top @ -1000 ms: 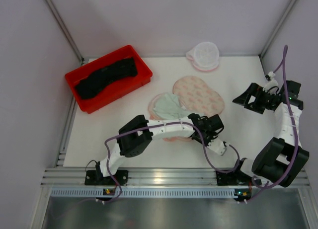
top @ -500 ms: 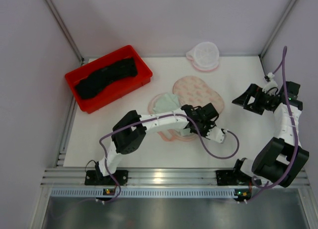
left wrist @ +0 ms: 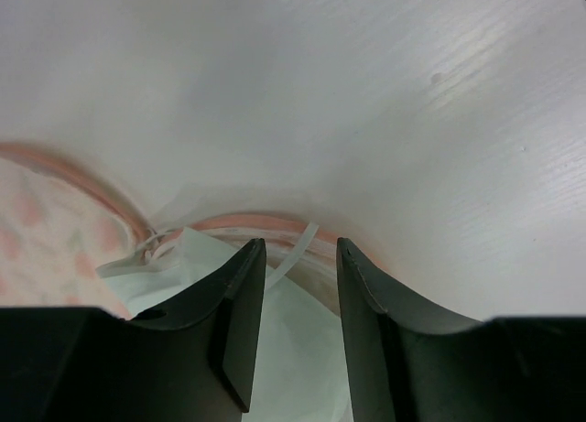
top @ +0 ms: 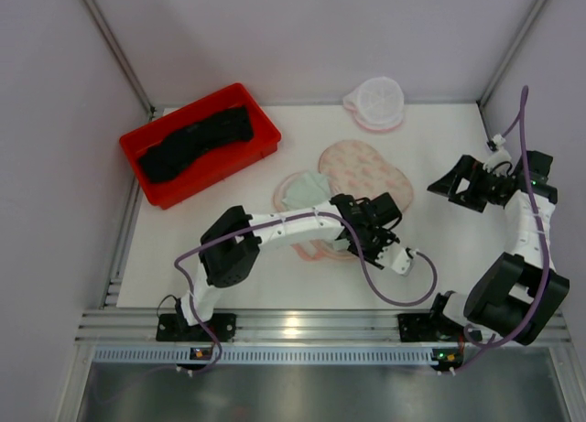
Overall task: Place the bra in the laundry bag and zip it closed
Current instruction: Adjust the bra in the laundry bag.
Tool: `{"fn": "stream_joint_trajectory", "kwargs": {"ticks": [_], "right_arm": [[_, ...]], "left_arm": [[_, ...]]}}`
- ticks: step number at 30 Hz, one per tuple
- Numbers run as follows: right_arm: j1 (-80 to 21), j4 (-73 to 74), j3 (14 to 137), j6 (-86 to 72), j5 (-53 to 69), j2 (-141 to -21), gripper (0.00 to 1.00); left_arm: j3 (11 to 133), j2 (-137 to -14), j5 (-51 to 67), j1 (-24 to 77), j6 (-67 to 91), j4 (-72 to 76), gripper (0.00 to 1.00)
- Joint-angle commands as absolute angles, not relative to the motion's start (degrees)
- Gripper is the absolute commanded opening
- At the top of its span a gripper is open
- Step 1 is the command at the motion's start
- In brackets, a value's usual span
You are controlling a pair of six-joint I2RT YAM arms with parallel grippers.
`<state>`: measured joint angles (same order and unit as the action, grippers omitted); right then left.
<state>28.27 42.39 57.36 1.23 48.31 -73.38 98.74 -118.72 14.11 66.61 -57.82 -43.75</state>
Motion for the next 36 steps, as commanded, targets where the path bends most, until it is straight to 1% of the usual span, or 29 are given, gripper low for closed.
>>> {"fn": "stream_joint_trajectory", "kwargs": {"ticks": [1, 16, 19, 24, 26, 27, 30, 32, 36], "right_arm": [[29.09, 41.13, 57.66, 1.41, 49.48, -72.51, 0.99], [29.09, 41.22, 57.48, 1.32, 49.40, -72.51, 0.99], [29.09, 41.13, 57.48, 1.32, 49.48, -72.60, 0.99], [29.09, 41.13, 57.39, 1.41, 49.48, -72.33, 0.99], [29.00, 41.13, 57.39, 1.41, 49.48, -72.33, 0.99], [29.00, 41.13, 57.39, 1.41, 49.48, -72.33, 1.00], [29.00, 41.13, 57.48, 1.32, 49.40, -72.51, 0.99], [29.00, 41.13, 57.39, 1.32, 49.48, -72.33, 0.99], [29.09, 40.96, 57.22, 1.32, 49.40, -72.25, 0.99]], "left_arm": [[97.82, -117.07, 15.56, 67.59, -60.38, -45.17, 0.43], [96.86, -121.46, 8.88, 67.85, -65.38, -45.18, 0.42], [97.12, -122.25, 8.35, 67.85, -65.30, -45.17, 0.40], [97.38, -122.61, 8.26, 67.85, -65.57, -45.09, 0.29], [97.38, -122.52, 8.26, 67.85, -65.65, -45.09, 0.23], [97.30, -122.43, 8.35, 67.85, -65.74, -45.09, 0.17], [97.12, -122.34, 8.17, 67.85, -65.74, -45.09, 0.10], [97.12, -122.08, 8.17, 67.85, -65.83, -45.09, 0.00], [98.08, -121.90, 8.44, 67.85, -64.17, -45.00, 0.00]]}}
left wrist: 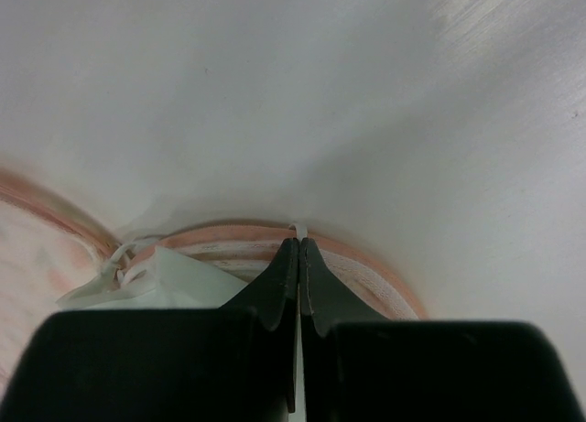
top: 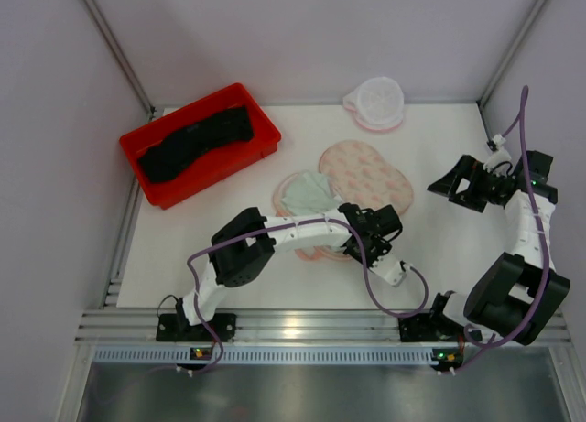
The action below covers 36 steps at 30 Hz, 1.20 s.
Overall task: Place the bra in the laundry bag and zip it closed
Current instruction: Adjust the bra in the laundry bag.
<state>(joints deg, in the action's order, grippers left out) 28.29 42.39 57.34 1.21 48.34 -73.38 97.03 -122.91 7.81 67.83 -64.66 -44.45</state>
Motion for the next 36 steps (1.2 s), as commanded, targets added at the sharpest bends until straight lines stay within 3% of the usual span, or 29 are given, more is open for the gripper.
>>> {"fn": "stream_joint_trajectory", "kwargs": {"ticks": [1, 17, 29, 36], "right_arm": [[29.09, 40.96, 57.13, 1.32, 49.48, -72.16, 0.99], [29.09, 41.13, 57.13, 1.41, 49.75, -72.07, 0.99], [29.00, 41.05, 57.04, 1.93, 51.33, -72.16, 1.00], [28.83, 41.66, 57.56, 2.72, 53.96, -73.30, 0.94]], "left_arm": [[98.69, -122.08, 8.44, 67.94, -63.38, -45.00, 0.00], [103.89, -120.94, 4.57, 63.64, -44.58, -33.14, 0.00], [96.25, -112.24, -1.75, 56.87, -24.45, -17.15, 0.00], [86.24, -103.90, -3.77, 54.76, -17.67, -13.01, 0.00]]}}
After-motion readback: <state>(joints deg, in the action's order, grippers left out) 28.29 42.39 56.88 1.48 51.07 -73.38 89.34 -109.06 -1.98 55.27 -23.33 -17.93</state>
